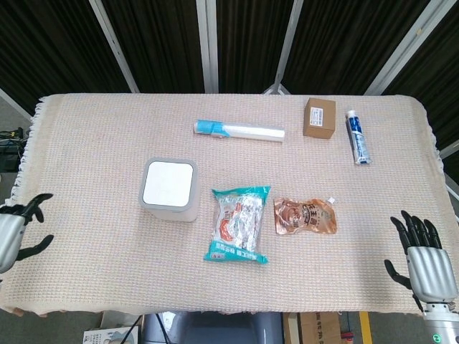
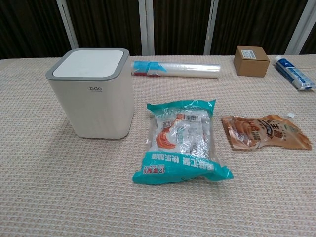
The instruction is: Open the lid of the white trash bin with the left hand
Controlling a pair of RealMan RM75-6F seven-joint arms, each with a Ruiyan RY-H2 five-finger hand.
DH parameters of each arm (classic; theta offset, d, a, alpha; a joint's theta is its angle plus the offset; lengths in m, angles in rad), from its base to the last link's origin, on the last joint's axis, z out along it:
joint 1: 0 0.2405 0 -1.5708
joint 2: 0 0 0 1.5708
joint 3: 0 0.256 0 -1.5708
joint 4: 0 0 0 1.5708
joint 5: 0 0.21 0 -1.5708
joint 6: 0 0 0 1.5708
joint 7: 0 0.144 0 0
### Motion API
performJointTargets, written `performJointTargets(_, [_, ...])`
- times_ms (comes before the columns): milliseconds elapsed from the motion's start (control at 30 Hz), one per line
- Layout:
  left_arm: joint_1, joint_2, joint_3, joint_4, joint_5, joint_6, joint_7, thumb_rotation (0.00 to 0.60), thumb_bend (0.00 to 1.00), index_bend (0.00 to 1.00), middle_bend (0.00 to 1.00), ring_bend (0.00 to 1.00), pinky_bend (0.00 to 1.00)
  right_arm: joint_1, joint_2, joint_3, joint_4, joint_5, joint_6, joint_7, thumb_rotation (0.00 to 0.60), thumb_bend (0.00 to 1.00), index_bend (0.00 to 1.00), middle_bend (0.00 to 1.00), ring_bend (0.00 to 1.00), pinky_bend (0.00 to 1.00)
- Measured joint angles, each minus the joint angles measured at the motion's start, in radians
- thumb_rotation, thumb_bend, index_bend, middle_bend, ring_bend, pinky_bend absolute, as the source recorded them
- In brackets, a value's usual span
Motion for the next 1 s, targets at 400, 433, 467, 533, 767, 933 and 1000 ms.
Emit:
performJointTargets(400, [-0.239, 0.017, -0.072, -0.087, -0.158, -0.269, 0.248, 0.600, 0.66, 0.26, 0.85, 0.78, 0.66, 0.003, 0.005, 0.002, -0.010, 0.021, -0.011, -0.011, 0.600, 0.30, 0.12, 0.01, 0.02, 0.00])
performJointTargets(433, [-0.250, 0.011, -0.074, -0.092, -0.168, -0.275, 0.271, 0.600, 0.66, 0.26, 0.85, 0.78, 0.66, 0.003, 0.005, 0.002, -0.011, 0.022, -0.012, -0.008, 0.600, 0.30, 0.12, 0.01, 0.02, 0.00])
performJointTargets(467, [-0.262, 0.003, -0.075, -0.097, -0.176, -0.280, 0.295, 0.600, 0.66, 0.26, 0.85, 0.78, 0.66, 0.003, 0.006, 0.002, -0.011, 0.023, -0.013, -0.005, 0.600, 0.30, 0.12, 0.01, 0.02, 0.00])
performJointTargets(533, [-0.289, -0.022, -0.077, -0.110, -0.193, -0.289, 0.348, 0.600, 0.66, 0.26, 0.85, 0.78, 0.66, 0.004, 0.008, 0.003, -0.011, 0.029, -0.016, -0.002, 0.600, 0.30, 0.12, 0.01, 0.02, 0.00])
performJointTargets(767, [-0.387, -0.115, -0.073, -0.144, -0.290, -0.334, 0.473, 0.600, 0.66, 0.26, 0.85, 0.78, 0.66, 0.005, 0.015, 0.008, -0.013, 0.037, -0.016, 0.009, 0.600, 0.30, 0.12, 0.01, 0.02, 0.00])
performJointTargets(933, [-0.420, -0.141, -0.065, -0.149, -0.333, -0.346, 0.512, 0.600, 0.66, 0.27, 0.85, 0.78, 0.66, 0.004, 0.013, 0.011, -0.006, 0.036, -0.010, 0.017, 0.600, 0.30, 0.12, 0.01, 0.03, 0.00])
performJointTargets(1000, [-0.432, -0.151, -0.062, -0.151, -0.349, -0.346, 0.529, 0.600, 0.66, 0.27, 0.85, 0.78, 0.66, 0.004, 0.013, 0.012, -0.006, 0.038, -0.009, 0.018, 0.600, 0.30, 0.12, 0.01, 0.03, 0.00])
